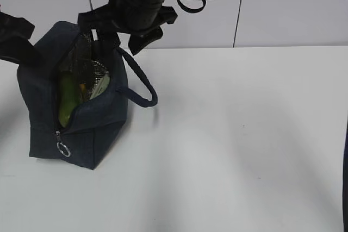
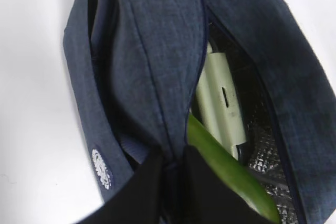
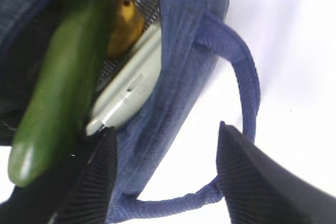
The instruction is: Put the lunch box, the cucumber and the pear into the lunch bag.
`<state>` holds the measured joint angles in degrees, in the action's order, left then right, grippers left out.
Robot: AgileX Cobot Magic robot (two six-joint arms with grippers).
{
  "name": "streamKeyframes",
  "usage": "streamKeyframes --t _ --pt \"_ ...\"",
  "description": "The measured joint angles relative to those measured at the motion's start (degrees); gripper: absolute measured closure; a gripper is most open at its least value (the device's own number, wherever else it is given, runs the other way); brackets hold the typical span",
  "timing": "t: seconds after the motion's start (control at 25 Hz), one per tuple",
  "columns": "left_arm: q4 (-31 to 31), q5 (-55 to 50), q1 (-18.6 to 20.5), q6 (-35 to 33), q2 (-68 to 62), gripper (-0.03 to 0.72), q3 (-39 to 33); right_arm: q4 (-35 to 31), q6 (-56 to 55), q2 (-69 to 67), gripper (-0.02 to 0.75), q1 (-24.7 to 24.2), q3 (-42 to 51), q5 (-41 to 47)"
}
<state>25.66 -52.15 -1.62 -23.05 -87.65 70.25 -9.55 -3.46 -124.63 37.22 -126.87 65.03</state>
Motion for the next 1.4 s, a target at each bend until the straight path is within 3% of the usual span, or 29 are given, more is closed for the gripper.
streamKeyframes --t 0.2,0.44,0.48,0.6,0.68,0.92,1.4 --pt "0.0 -0.3 0.0 0.0 0.0 0.666 0.0 2.1 -1.0 -1.7 0.272 0.0 0.0 2.8" --pt "0.0 -0.5 0.0 0.0 0.0 0.666 0.0 0.1 -1.1 -4.3 0.294 0.0 0.0 2.9" --pt "0.0 -0.5 0.0 0.0 0.0 0.666 0.0 -0.2 -1.1 -4.9 0.349 0.0 0.0 3.1" --pt "0.1 -0.5 0.0 0.0 0.0 0.666 0.0 -0.2 -0.3 -5.3 0.611 0.0 0.0 3.4" --pt "0.1 -0.6 0.0 0.0 0.0 0.666 0.0 0.3 0.0 -5.3 0.71 0.0 0.0 3.5" --pt "0.7 -1.2 -2.1 -0.1 0.0 0.666 0.0 7.7 0.0 -4.4 0.73 0.1 -1.2 5.7" --pt "2.4 -1.7 -15.3 -0.1 0.0 0.666 0.0 15.3 1.6 0.1 0.734 0.1 -1.8 8.4"
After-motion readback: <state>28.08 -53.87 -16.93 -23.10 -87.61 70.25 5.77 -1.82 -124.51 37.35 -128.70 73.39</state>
